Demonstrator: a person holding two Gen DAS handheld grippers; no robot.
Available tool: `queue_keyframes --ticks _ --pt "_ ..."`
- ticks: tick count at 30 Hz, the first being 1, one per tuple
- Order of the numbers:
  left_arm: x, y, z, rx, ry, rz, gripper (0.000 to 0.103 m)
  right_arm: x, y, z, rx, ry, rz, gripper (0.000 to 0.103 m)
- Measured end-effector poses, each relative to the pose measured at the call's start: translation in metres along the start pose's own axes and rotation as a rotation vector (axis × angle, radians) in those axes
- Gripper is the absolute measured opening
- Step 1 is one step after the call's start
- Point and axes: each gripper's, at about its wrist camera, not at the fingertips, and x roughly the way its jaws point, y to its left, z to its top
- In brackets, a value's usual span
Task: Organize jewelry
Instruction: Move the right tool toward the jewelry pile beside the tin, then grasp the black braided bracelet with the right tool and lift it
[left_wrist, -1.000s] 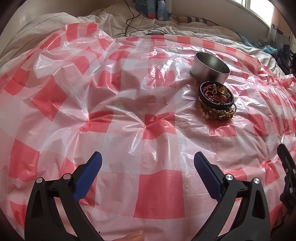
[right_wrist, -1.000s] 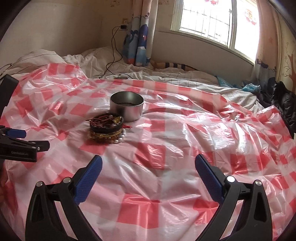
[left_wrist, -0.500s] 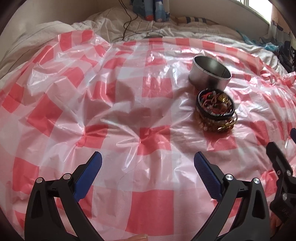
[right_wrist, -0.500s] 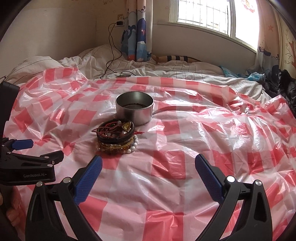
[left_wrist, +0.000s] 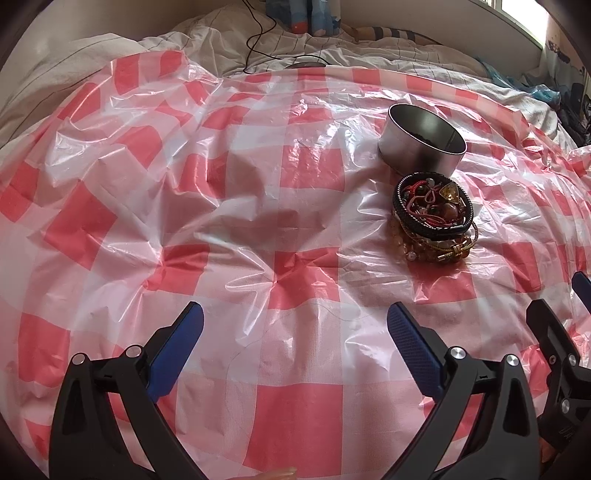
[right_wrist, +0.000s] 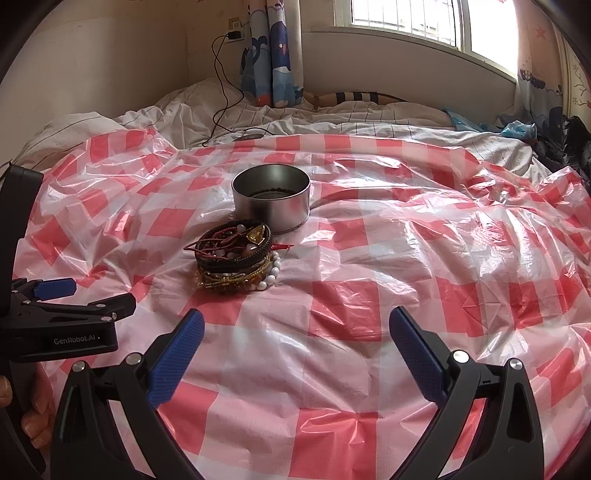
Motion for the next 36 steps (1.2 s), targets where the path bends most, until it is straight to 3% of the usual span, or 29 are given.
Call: queue_keyframes --ticks 16,21,28,29,34,36 --pt "0.004 0.000 0.000 0.004 0.002 0.007 0.096 0.003 -0.001 0.001 0.007 0.003 0.013 0.096" --pt "0.014 -0.001 0.008 0.003 0.017 0.015 0.096 0.003 0.001 0.023 -0.002 -0.031 0.067 0.096" --pt "0.018 0.008 0.024 -0.054 0.007 0.011 0.096 0.037 0.006 0.067 -0.044 -0.020 0.108 0.096" --pt "0.020 0.011 0.024 -0.061 0.014 0.012 0.096 0.043 0.007 0.067 -0.051 -0.007 0.114 0.093" --pt "0.026 0.021 0.025 -0.112 0.043 -0.012 0.096 0.083 -0.001 0.063 -0.023 0.132 0.176 0.056" --pt "0.025 0.019 0.025 -0.107 0.040 -0.011 0.096 0.093 -0.008 0.062 0.013 0.159 0.212 0.054"
